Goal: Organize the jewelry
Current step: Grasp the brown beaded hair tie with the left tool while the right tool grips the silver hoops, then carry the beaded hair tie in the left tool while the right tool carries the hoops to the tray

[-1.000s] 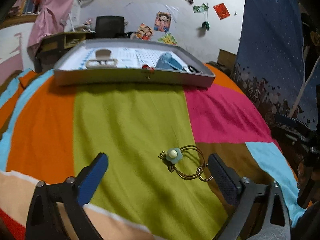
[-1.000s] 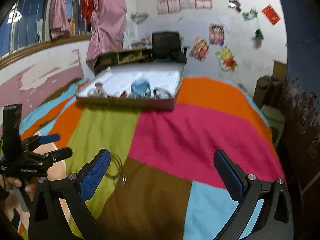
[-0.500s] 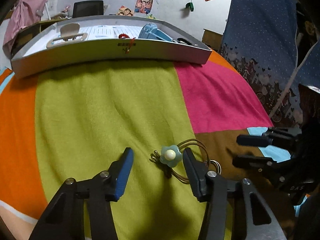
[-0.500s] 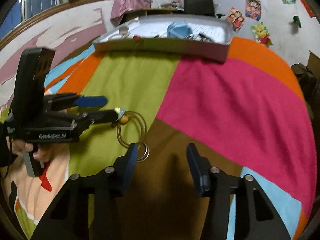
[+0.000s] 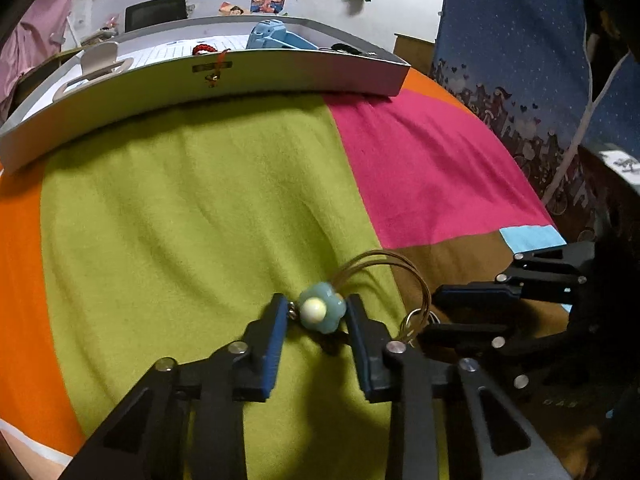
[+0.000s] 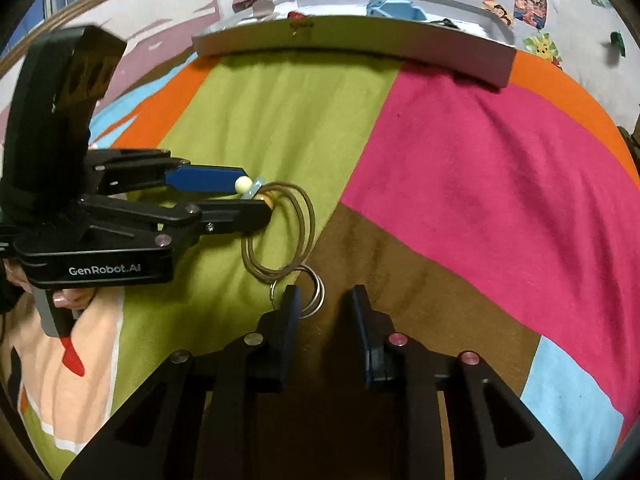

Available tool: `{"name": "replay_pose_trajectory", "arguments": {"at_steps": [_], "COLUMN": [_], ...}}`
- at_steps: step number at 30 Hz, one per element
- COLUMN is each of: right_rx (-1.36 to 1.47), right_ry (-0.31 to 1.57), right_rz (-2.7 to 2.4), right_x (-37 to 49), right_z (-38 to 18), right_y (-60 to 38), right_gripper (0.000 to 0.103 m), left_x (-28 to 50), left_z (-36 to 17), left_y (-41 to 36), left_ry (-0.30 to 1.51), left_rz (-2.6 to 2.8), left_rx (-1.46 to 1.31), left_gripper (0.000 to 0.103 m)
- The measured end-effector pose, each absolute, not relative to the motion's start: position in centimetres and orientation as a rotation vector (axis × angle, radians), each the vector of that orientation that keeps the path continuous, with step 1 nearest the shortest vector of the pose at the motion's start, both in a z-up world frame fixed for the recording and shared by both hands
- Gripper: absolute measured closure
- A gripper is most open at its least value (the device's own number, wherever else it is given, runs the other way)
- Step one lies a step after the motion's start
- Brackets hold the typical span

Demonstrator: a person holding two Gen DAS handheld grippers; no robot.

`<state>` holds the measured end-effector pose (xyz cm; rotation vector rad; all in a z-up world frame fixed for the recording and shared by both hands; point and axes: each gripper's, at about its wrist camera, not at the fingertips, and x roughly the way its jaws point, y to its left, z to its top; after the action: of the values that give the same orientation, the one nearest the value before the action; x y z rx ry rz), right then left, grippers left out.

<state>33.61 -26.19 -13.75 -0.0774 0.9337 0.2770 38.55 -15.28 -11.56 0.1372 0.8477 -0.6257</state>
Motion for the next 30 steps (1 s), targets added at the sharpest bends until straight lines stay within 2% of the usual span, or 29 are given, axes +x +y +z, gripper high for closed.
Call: {"name": "replay_pose_trajectory", "arguments": {"at_steps": [4,8,24,30], "right_rx": [-0.093,-0.103,-0.046,-0.005], "right_ry": [0.943,0.944,0.846,0.768], "right_rz": [0.269,0.249,0.198,0.191], "right_x": [34.1,34.1,33.3,33.4], "right_z": [-14.1,-14.2,-12.3,-10.0], "right_y": [-25.5,-25.3,-26.6,-28.7], "right_gripper": [0.082,0.097,0.100,0.100], "left_x": [38.7,38.4,36.8,38.0], "left_z": [-11.5,-11.3,-8.7,-6.0], "left_y": [-15.2,-15.0,-12.9,-12.3], "left_ry": [0.861,0.888,0.913,0.887], "left_rz": [-0.613,-0.589,-0.482,-0.455], "left_rx": [0.118,0.104,0.080,0.036], "left_gripper": [0.079,0.079,0.081,0.081]}}
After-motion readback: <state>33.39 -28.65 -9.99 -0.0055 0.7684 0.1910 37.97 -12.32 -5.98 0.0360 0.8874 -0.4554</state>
